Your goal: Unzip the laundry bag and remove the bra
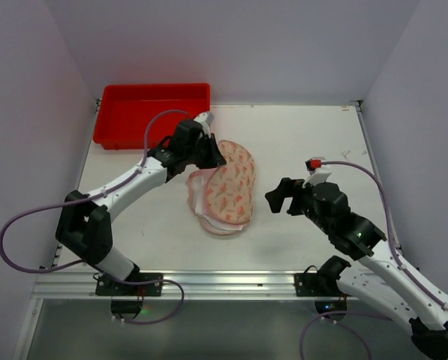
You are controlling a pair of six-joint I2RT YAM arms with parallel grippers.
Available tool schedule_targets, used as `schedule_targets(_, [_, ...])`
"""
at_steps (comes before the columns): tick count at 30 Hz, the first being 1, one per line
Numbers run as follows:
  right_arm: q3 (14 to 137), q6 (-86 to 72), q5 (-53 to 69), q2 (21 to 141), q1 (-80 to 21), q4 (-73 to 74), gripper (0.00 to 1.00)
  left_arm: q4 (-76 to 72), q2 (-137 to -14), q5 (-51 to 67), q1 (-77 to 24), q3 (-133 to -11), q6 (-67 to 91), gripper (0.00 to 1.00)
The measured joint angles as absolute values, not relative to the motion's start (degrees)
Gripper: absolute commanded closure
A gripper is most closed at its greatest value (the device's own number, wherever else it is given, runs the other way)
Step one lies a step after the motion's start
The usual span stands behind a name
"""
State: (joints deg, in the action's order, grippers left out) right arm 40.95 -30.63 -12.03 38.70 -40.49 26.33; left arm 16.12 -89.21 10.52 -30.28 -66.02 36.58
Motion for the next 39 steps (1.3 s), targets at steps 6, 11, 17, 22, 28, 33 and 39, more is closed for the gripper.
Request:
schedule_targets(6, [40.3, -32.4, -18.4, 31.5, -40.5, 27.4, 0.01, 15.1, -97.1, 11.8, -40.6, -80.7, 38.3, 0.69])
schedule_targets(11, [37.7, -33.7, -23.4, 22.5, -40.5, 28.8, 0.01, 14.8, -109.7, 13.5, -47.8, -92.2, 39.8, 0.28])
schedule_targets(17, [36.6, -33.9, -29.0, 14.9, -40.5, 30.1, 0.01, 17.3, -114.1, 13.9, -51.6, -95.5, 40.6, 0.00])
schedule_targets(22, [36.6, -33.4, -30.9, 11.9, -40.5, 30.3, 0.01, 17.6, -105.2, 8.8, -49.7, -88.1, 40.8, 0.00])
schedule_targets(28, [36.2, -31.7, -27.8, 15.9, -40.5, 28.4, 0.01, 16.8, -85.0, 5.8, -39.7, -68.6, 42.5, 0.05])
schedule_targets(33, [35.7, -30.8, -21.8, 24.5, -40.5, 25.0, 0.01, 16.5, -82.6, 5.3, -34.0, -59.9, 42.7, 0.10])
schedule_targets(39, [34.7, -30.8, -16.0, 29.8, -40.5, 21.6, 0.01, 16.4, -86.8, 6.3, -32.8, -58.2, 42.5, 0.12])
